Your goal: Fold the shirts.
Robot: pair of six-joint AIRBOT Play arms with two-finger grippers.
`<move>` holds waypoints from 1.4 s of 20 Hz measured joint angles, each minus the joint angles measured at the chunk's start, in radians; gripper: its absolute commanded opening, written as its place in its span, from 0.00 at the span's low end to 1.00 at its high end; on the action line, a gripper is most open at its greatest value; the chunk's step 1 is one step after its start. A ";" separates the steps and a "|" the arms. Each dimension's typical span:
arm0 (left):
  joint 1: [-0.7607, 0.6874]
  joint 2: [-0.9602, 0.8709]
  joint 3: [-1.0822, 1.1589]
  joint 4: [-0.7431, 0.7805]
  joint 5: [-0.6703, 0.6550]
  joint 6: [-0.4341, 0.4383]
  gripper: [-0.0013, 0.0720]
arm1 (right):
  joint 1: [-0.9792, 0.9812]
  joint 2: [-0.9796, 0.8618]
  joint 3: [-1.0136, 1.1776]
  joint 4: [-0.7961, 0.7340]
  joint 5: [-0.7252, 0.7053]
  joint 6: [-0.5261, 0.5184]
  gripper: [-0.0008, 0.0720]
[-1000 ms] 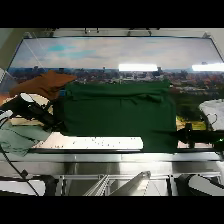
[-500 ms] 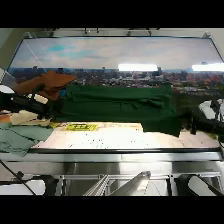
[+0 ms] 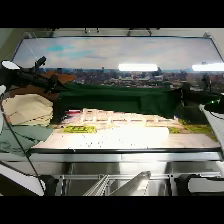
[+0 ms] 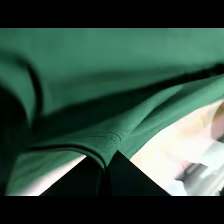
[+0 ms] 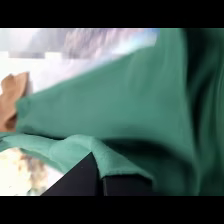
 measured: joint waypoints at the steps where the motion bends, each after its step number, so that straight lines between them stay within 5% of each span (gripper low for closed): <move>1: -0.011 -0.041 0.045 -0.002 0.001 -0.003 0.05 | 0.015 -0.041 0.036 0.002 -0.012 -0.015 0.07; 2: -0.022 -0.082 0.091 -0.003 0.001 -0.010 0.15 | 0.028 -0.074 0.064 0.007 -0.024 -0.034 0.29; 3: -0.030 -0.119 0.135 -0.003 -0.001 -0.011 0.47 | 0.037 -0.098 0.084 0.008 -0.031 -0.056 0.56; 4: -0.034 -0.151 0.179 -0.004 -0.015 -0.019 0.70 | 0.039 -0.115 0.100 0.008 -0.032 -0.082 0.71; 5: -0.035 -0.178 0.220 -0.004 -0.033 -0.026 0.94 | 0.034 -0.126 0.114 0.007 -0.031 -0.106 0.72; 7: -0.026 -0.219 0.300 -0.003 -0.082 -0.057 0.98 | 0.000 -0.135 0.150 -0.023 -0.009 -0.138 0.74; 8: -0.015 -0.231 0.333 -0.003 -0.111 -0.078 0.98 | -0.024 -0.139 0.171 -0.055 0.007 -0.138 0.92; 9: -0.003 -0.237 0.353 -0.008 -0.138 -0.102 0.96 | -0.045 -0.141 0.187 -0.097 0.019 -0.123 0.93; 13: 0.044 -0.210 0.319 -0.084 -0.204 -0.153 0.14 | -0.078 -0.167 0.220 -0.296 0.072 0.023 0.93; 14: 0.050 -0.196 0.299 -0.103 -0.211 -0.154 0.02 | -0.071 -0.179 0.223 -0.319 0.088 0.045 0.93; 16: 0.047 -0.167 0.262 -0.131 -0.219 -0.154 0.02 | -0.035 -0.204 0.228 -0.336 0.120 0.077 0.91; 17: 0.037 -0.149 0.245 -0.142 -0.221 -0.149 0.02 | -0.013 -0.218 0.230 -0.335 0.135 0.083 0.66; 18: 0.019 -0.129 0.226 -0.150 -0.222 -0.139 0.02 | 0.010 -0.229 0.231 -0.347 0.137 0.090 0.16; 19: -0.005 -0.111 0.209 -0.154 -0.219 -0.129 0.02 | 0.034 -0.243 0.230 -0.359 0.134 0.101 0.04; 28: -0.421 -0.132 0.186 -0.077 0.049 -0.082 0.02 | 0.006 -0.192 0.278 -0.367 0.267 0.130 0.03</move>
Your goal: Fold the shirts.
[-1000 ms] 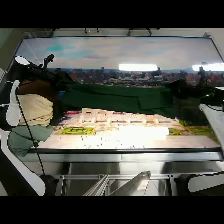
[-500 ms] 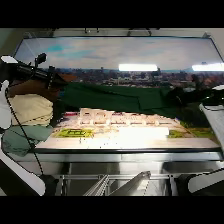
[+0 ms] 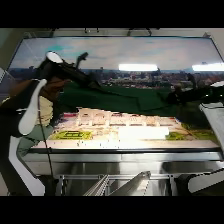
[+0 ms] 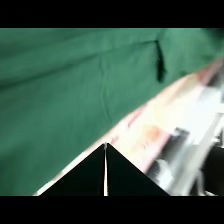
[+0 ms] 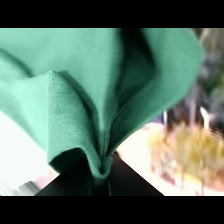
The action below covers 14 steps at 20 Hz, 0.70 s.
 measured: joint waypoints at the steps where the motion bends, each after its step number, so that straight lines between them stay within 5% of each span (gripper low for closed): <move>1: -0.051 -0.032 0.024 0.006 0.039 -0.001 0.02 | -0.014 0.019 0.005 -0.002 0.031 0.000 0.03; 7: -0.265 -0.216 0.213 0.109 0.174 -0.169 0.02 | -0.086 0.119 0.062 -0.003 0.218 0.013 0.03; 14: -0.325 -0.257 0.207 0.042 0.305 -0.270 0.02 | -0.092 0.154 0.226 0.030 0.380 0.106 0.03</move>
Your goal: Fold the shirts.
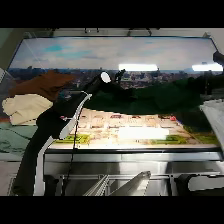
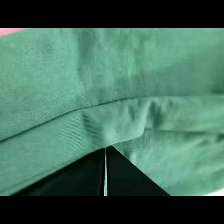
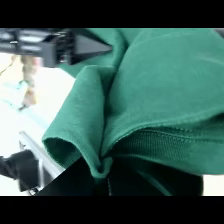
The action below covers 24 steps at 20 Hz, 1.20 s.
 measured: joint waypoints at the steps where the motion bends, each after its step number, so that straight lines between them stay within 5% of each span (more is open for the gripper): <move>1: 0.002 0.002 0.008 -0.038 0.006 0.006 0.02 | 0.013 0.004 0.014 0.019 0.012 0.019 0.03; 6: 0.105 0.154 -0.014 -0.454 -0.093 0.208 0.02 | 0.198 0.034 0.042 0.108 -0.056 0.135 0.04; 12: 0.369 0.399 -0.065 -0.800 -0.373 0.359 0.02 | 0.716 -0.036 0.050 0.139 -0.623 0.216 0.04; 13: 0.406 0.426 -0.068 -0.820 -0.407 0.371 0.02 | 0.805 -0.074 0.057 0.145 -0.750 0.222 0.17; 14: 0.436 0.445 -0.070 -0.830 -0.427 0.379 0.02 | 0.887 -0.124 0.072 0.149 -0.864 0.228 0.66; 15: 0.462 0.460 -0.072 -0.842 -0.451 0.386 0.02 | 0.954 -0.176 0.093 0.165 -0.958 0.229 0.88; 16: 0.480 0.472 -0.077 -0.854 -0.473 0.391 0.02 | 1.012 -0.228 0.119 0.190 -1.027 0.220 0.68; 17: 0.494 0.479 -0.086 -0.866 -0.502 0.395 0.02 | 1.052 -0.266 0.142 0.224 -1.069 0.195 0.29; 18: 0.503 0.484 -0.101 -0.868 -0.526 0.399 0.02 | 1.083 -0.291 0.161 0.261 -1.088 0.154 0.03; 24: 0.525 0.495 -0.245 -0.885 -0.613 0.432 0.02 | 0.958 -0.228 0.200 0.303 -0.850 0.058 0.03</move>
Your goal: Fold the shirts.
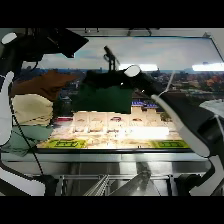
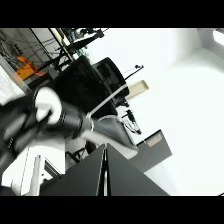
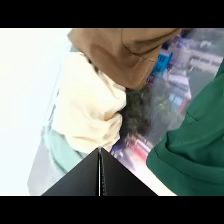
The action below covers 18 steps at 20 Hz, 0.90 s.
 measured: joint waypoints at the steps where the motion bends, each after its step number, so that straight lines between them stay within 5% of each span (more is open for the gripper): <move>1: 0.001 0.002 -0.023 -0.003 -0.010 0.008 0.02 | -0.053 0.028 0.002 -0.035 0.074 0.027 0.03; 6: 0.002 0.003 -0.080 -0.007 -0.073 0.027 0.02 | -0.263 0.124 -0.006 -0.397 0.389 0.198 0.04; 7: 0.002 0.003 -0.084 -0.008 -0.083 0.027 0.02 | -0.294 0.129 -0.015 -0.470 0.422 0.227 0.20; 8: 0.002 0.003 -0.087 -0.008 -0.089 0.030 0.02 | -0.319 0.130 -0.028 -0.530 0.439 0.253 0.65; 9: 0.002 0.003 -0.089 -0.008 -0.097 0.030 0.02 | -0.340 0.126 -0.042 -0.576 0.450 0.271 0.96; 13: 0.002 0.003 -0.093 -0.007 -0.105 0.033 0.02 | -0.377 0.039 -0.075 -0.636 0.451 0.320 0.96; 18: 0.002 0.003 -0.093 -0.007 -0.119 0.043 0.02 | -0.354 -0.119 -0.085 -0.465 0.426 0.278 0.96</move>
